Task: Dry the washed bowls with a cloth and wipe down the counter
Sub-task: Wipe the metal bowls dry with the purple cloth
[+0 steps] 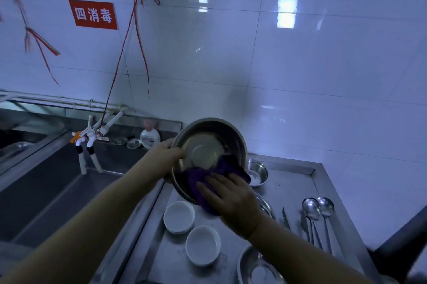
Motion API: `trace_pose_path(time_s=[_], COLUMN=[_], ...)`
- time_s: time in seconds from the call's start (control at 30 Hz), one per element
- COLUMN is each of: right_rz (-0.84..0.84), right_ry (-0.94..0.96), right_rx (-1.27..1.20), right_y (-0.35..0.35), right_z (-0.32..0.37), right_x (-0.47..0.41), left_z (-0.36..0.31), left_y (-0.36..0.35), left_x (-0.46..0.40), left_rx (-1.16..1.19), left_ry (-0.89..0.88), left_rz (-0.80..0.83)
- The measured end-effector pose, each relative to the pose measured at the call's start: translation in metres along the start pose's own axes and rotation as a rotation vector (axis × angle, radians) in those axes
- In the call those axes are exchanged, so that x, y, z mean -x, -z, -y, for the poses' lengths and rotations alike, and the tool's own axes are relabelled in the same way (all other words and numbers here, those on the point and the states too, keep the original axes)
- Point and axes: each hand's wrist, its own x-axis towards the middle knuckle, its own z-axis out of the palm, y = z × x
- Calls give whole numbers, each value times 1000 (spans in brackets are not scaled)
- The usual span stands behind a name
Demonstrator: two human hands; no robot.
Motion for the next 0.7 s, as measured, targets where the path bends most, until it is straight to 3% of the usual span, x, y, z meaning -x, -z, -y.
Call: trace_pose_path(time_s=[0.13, 0.2, 0.3, 0.5, 0.6, 0.7], right_rz=[-39, -26, -16, 64, 121, 142], right_ry=[-164, -204, -147, 316, 508, 555], right_rx=[-45, -75, -99, -57, -49, -68], right_y=[-3, -5, -2, 11, 18, 21], right_z=[12, 20, 17, -37, -64, -76], right_x=[-15, -13, -3, 11, 5, -7], left_z=[21, 28, 30, 14, 2, -6], left_y=[-44, -58, -52, -17, 3, 16], left_x=[10, 17, 20, 17, 10, 0], left_rx=[162, 296, 354, -37, -272, -285], left_ry=[-14, -30, -89, -144, -109, -18], left_rz=[-252, -291, -199, -64, 121, 303])
